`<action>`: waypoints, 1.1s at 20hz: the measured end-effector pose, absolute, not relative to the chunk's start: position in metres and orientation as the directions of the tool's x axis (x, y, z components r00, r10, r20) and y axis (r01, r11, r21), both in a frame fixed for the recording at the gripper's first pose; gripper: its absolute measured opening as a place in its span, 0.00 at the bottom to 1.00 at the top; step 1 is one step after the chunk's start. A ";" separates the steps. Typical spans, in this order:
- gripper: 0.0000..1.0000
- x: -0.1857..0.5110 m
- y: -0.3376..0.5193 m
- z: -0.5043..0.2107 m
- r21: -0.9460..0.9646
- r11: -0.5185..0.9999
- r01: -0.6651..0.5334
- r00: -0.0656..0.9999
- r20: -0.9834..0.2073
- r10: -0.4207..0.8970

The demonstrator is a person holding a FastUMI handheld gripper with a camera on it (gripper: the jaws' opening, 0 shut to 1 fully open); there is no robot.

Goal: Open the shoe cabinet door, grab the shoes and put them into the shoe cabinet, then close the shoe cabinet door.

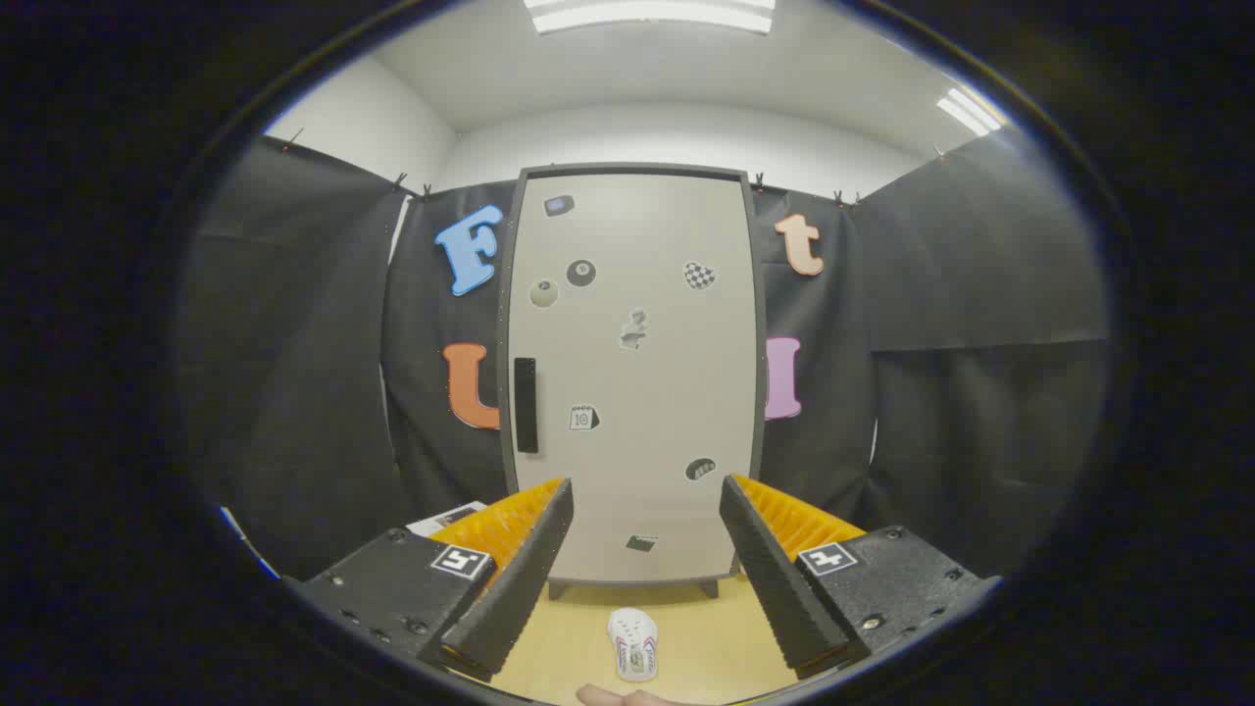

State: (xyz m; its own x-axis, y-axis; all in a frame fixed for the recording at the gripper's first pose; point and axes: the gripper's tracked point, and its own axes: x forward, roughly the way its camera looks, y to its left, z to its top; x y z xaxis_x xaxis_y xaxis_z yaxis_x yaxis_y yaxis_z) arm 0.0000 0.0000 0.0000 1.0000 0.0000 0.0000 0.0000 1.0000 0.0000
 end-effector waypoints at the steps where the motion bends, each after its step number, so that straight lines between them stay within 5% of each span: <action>1: 0.99 0.000 -0.002 0.003 0.001 1.000 0.006 1.000 0.012 -0.006; 13: 0.99 0.014 -0.005 -0.009 0.017 0.999 -0.027 0.999 0.018 0.026; 22: 0.99 0.057 0.000 -0.121 0.042 0.996 -0.077 0.983 -0.163 0.083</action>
